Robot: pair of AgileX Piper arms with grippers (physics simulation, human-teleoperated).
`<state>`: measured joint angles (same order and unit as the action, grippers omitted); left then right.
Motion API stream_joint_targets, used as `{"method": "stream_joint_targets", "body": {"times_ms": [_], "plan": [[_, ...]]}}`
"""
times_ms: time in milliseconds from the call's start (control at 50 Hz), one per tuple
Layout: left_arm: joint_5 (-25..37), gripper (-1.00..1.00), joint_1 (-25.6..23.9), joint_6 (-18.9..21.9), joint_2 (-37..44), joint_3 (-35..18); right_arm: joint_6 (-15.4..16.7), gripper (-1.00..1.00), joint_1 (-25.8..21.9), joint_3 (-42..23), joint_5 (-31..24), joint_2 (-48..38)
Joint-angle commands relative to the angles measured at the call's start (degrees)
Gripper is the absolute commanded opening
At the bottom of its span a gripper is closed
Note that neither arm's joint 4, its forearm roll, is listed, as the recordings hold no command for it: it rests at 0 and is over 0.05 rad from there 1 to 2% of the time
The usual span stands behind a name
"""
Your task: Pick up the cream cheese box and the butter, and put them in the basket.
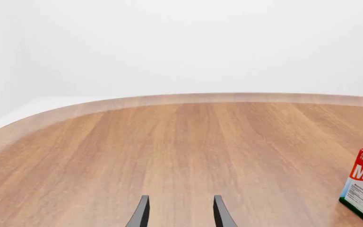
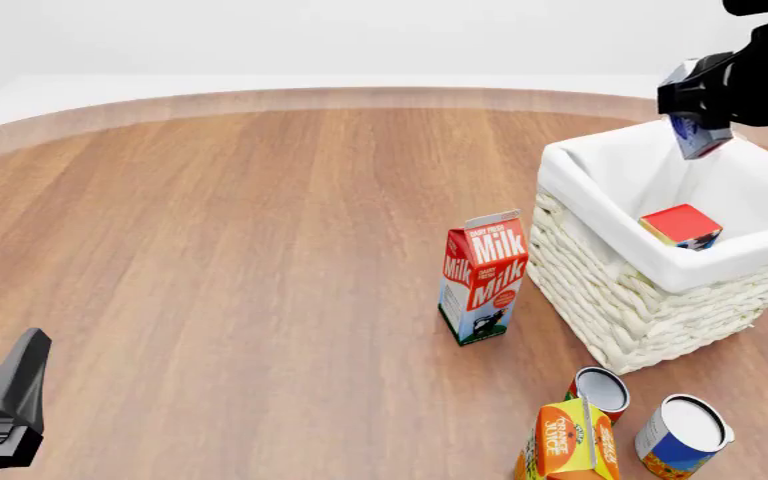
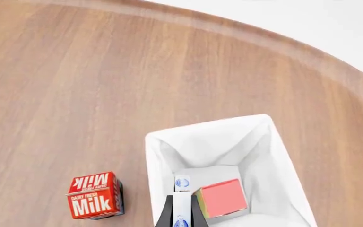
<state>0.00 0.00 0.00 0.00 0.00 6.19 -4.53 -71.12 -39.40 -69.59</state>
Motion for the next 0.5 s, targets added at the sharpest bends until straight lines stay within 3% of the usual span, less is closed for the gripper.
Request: {"method": "stream_joint_targets", "body": {"times_ms": [20, 500], "plan": [[0.00, 1.00, 0.00, 0.00, 0.00, 0.00, -0.87, -1.00, 0.13, -1.13, 0.23, -0.01], [0.00, 1.00, 0.00, 0.00, 0.00, 0.00, -0.63, -1.00, 1.65, 0.47, 2.97, -2.92]]}}
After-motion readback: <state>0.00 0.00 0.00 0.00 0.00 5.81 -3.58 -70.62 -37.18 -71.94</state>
